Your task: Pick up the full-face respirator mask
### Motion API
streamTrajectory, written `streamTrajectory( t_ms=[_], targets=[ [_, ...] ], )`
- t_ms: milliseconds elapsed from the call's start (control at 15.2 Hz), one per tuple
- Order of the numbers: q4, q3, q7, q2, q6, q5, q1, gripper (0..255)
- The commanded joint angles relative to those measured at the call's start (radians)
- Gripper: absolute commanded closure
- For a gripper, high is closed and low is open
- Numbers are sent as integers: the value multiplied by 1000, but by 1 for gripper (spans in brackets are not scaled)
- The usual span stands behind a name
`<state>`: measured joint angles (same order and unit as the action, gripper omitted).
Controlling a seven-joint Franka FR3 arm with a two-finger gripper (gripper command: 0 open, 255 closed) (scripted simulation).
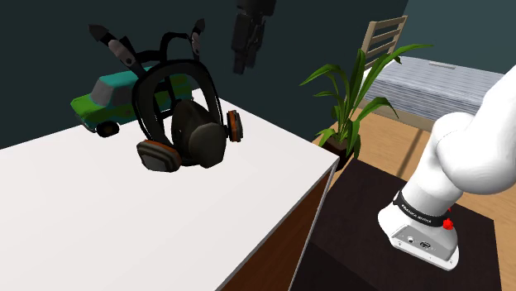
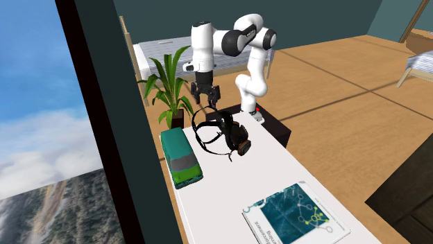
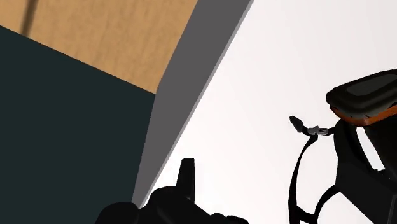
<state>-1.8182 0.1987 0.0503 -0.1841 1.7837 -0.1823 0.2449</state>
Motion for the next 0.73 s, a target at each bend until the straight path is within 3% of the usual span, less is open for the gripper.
streamTrajectory(
  t_ms=[0,660],
  targets=[
    [82,26,-5,62,-5,14,19,0],
    [484,137,-16,336,-74,128,137,0]
  ],
)
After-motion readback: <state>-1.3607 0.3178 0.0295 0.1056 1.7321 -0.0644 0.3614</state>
